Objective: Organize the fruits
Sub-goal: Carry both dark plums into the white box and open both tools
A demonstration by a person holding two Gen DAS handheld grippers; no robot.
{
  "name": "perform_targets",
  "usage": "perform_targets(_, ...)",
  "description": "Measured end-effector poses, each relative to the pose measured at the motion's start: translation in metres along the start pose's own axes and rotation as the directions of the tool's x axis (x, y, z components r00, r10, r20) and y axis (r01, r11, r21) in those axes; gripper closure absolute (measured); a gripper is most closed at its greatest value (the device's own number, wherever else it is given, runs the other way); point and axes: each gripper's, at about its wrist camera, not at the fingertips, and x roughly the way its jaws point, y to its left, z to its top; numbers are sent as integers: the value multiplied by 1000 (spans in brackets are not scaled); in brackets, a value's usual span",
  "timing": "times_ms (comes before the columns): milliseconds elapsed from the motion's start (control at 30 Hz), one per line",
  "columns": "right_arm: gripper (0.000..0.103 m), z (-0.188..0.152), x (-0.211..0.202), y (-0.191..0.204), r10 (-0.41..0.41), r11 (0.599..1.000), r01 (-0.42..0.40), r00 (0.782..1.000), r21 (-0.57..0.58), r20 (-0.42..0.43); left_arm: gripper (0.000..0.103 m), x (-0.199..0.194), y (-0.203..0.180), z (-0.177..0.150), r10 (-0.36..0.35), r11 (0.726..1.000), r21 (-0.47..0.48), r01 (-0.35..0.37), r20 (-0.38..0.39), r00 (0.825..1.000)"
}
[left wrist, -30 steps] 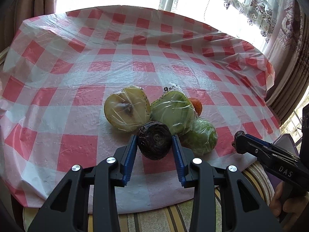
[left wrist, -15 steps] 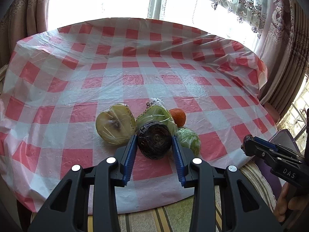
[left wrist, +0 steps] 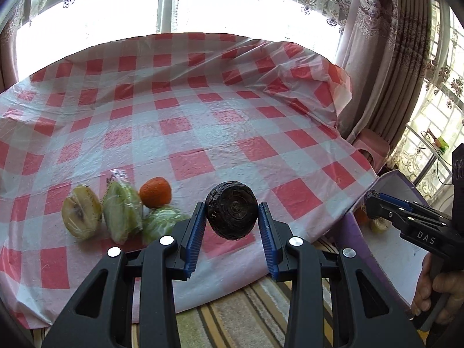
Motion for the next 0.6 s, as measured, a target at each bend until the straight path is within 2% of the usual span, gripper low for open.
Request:
perform_targets(200,64,3,-6,-40,-67,997,67,998,45,4,68,15,-47,7,-81,992,93,83,-24,996)
perform_targets(400,64,0,2,-68,-153,987,156,987,48,-46,68,28,-89,10,-163,970,176,170,-49,985)
perform_targets(533,64,-4,9,-80,-204,978,207,975,26,-86,68,42,-120,9,-231,940,237,245,-86,969)
perform_targets(600,64,-5,14,-84,-231,973,232,967,-3,-105,68,51,-134,7,-276,918,260,298,-120,954)
